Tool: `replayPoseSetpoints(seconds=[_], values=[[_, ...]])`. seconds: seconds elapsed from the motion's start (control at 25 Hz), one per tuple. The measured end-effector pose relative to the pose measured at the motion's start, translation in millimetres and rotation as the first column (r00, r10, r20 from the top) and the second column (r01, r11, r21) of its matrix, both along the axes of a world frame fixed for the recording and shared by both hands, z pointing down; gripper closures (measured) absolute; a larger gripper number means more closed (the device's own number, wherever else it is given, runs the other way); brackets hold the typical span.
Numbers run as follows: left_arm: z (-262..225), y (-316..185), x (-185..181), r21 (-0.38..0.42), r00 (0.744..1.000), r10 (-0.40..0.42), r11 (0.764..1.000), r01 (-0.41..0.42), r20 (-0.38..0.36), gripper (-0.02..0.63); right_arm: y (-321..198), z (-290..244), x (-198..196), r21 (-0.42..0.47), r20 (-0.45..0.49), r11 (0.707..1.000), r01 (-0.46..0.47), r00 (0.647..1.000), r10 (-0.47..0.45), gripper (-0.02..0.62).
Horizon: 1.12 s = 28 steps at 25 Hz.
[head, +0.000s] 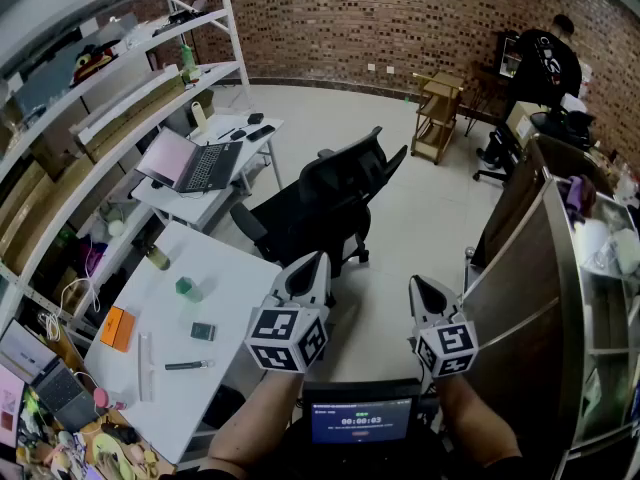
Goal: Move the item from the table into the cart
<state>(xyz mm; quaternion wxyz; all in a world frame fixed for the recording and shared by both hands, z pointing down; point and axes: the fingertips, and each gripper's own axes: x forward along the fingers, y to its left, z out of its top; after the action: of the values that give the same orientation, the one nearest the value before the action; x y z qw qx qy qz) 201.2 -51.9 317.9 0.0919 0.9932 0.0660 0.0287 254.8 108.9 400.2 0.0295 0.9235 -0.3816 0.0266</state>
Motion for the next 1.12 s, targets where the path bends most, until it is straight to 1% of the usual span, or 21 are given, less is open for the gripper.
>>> replayPoseSetpoints(seconds=[0.12, 0.24, 0.32, 0.44, 0.52, 0.64, 0.76, 0.84, 0.96, 1.0, 1.04, 1.12], values=[[-1, -25, -14, 0.006, 0.999, -0.047, 0.999, 0.047, 0.003, 0.594, -26, -9, -8, -0.043, -0.059, 0.998, 0.048, 0.997, -0.050, 0.592], [2, -61, -38, 0.019, 0.991, -0.131, 0.991, 0.130, 0.016, 0.594, -62, -12, -11, -0.036, -0.054, 0.993, 0.115, 0.992, -0.117, 0.592], [8, -91, -61, 0.038, 0.974, -0.222, 0.974, 0.221, 0.031, 0.594, -97, -11, -19, -0.041, -0.063, 0.980, 0.197, 0.978, -0.199, 0.592], [19, -139, -105, 0.040, 0.930, -0.366, 0.930, 0.364, 0.044, 0.594, -161, -8, -41, -0.046, -0.073, 0.937, 0.347, 0.934, -0.350, 0.592], [28, -173, -140, 0.039, 0.888, -0.457, 0.889, 0.455, 0.058, 0.594, -206, -4, -59, -0.038, -0.067, 0.898, 0.439, 0.895, -0.441, 0.592], [44, -223, -201, 0.035, 0.811, -0.578, 0.816, 0.578, 0.089, 0.594, -273, 4, -97, -0.042, -0.045, 0.832, 0.553, 0.831, -0.555, 0.592], [57, -277, -269, 0.016, 0.728, -0.678, 0.733, 0.680, 0.103, 0.594, -340, 8, -148, -0.047, -0.035, 0.750, 0.660, 0.749, -0.662, 0.592], [66, -313, -318, 0.002, 0.670, -0.733, 0.675, 0.738, 0.115, 0.594, -387, 10, -189, -0.057, -0.025, 0.688, 0.724, 0.688, -0.726, 0.592], [78, -369, -393, -0.001, 0.589, -0.797, 0.595, 0.804, 0.134, 0.594, -459, 20, -252, -0.076, 0.013, 0.609, 0.789, 0.612, -0.791, 0.592], [83, -389, -417, -0.002, 0.562, -0.816, 0.567, 0.824, 0.139, 0.594, -484, 24, -272, -0.079, 0.030, 0.585, 0.807, 0.588, -0.808, 0.579], [87, -410, -440, -0.005, 0.533, -0.834, 0.538, 0.843, 0.144, 0.594, -511, 29, -291, -0.079, 0.046, 0.561, 0.824, 0.566, -0.823, 0.540], [99, -448, -483, -0.013, 0.480, -0.864, 0.484, 0.875, 0.153, 0.594, -563, 40, -329, -0.075, 0.068, 0.512, 0.855, 0.517, -0.853, 0.540]])
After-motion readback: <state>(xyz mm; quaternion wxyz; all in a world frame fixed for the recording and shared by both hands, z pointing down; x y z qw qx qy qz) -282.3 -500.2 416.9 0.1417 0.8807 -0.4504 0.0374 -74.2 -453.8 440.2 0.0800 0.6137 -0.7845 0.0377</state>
